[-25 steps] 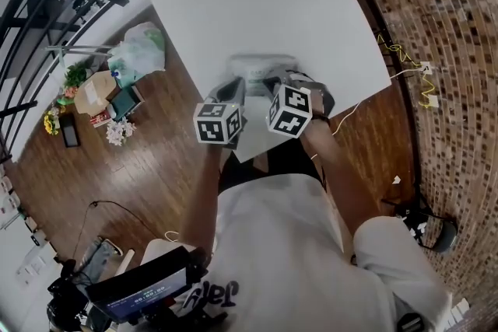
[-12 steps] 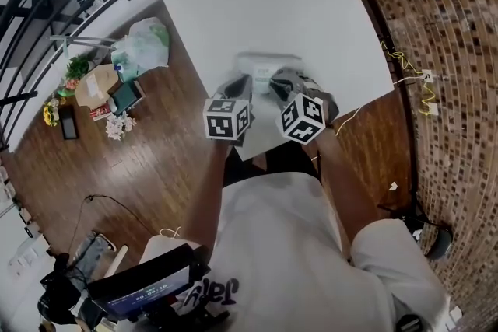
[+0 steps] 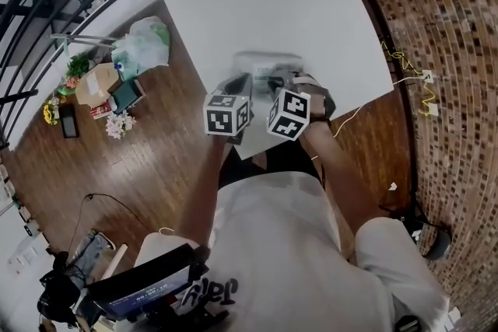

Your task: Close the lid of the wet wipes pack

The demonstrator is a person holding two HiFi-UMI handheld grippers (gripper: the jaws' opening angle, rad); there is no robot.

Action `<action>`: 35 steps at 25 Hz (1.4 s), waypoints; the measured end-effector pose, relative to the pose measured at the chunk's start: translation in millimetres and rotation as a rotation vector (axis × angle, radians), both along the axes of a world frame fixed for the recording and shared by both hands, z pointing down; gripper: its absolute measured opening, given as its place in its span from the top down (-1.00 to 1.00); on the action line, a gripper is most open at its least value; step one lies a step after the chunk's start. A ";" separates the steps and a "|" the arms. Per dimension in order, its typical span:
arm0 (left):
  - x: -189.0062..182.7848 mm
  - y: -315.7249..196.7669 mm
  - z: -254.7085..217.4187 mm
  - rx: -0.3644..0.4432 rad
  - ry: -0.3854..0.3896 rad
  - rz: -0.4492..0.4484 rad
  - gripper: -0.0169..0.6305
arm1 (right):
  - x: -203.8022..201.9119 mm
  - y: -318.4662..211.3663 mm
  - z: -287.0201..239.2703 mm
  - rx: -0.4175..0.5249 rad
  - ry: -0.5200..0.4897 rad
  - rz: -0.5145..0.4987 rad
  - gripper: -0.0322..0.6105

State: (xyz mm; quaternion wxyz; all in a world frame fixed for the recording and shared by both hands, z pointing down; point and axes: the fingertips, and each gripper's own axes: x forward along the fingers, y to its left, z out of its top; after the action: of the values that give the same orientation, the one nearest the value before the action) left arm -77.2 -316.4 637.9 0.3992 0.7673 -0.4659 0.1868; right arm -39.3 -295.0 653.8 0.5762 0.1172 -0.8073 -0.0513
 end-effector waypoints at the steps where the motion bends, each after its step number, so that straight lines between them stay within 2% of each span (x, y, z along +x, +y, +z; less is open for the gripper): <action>1: -0.1 0.4 -0.2 -0.003 0.003 0.004 0.94 | -0.6 -0.5 0.9 -0.006 0.012 0.003 0.80; 6: 0.8 -0.8 0.9 -0.023 0.028 0.010 0.94 | -1.9 -4.8 10.0 -0.026 0.059 0.013 0.80; 8: -0.6 -1.6 2.2 -0.017 0.030 -0.004 0.94 | -3.9 -6.3 11.7 -0.002 0.056 0.015 0.80; 14: -8.4 1.0 1.1 0.012 0.035 -0.002 0.91 | -3.4 -3.4 -2.5 0.132 -0.173 0.130 0.80; 18: -14.3 16.7 -12.2 0.065 -0.016 0.045 0.91 | 5.4 11.4 -32.0 0.152 -0.334 0.298 0.81; 22: -30.1 40.3 -56.3 0.179 -0.001 0.048 0.91 | 11.1 36.8 -86.5 0.194 -0.546 0.469 0.83; 27: -31.9 86.6 -137.0 0.400 -0.030 0.043 0.91 | 31.8 83.1 -166.4 0.266 -0.873 0.667 0.92; 31: -19.9 133.0 -198.4 0.577 -0.039 -0.003 0.91 | 46.6 125.0 -211.8 0.288 -1.047 0.702 0.92; 35: 2.9 189.3 -230.3 0.693 -0.052 -0.028 0.91 | 56.9 171.9 -232.8 0.300 -1.114 0.656 0.92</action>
State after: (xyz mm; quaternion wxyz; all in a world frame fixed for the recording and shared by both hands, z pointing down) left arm -74.3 -127.1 407.6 0.1053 0.8458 -0.5221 0.0314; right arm 17.6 -123.1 421.0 0.0358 0.4449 -0.8910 0.0831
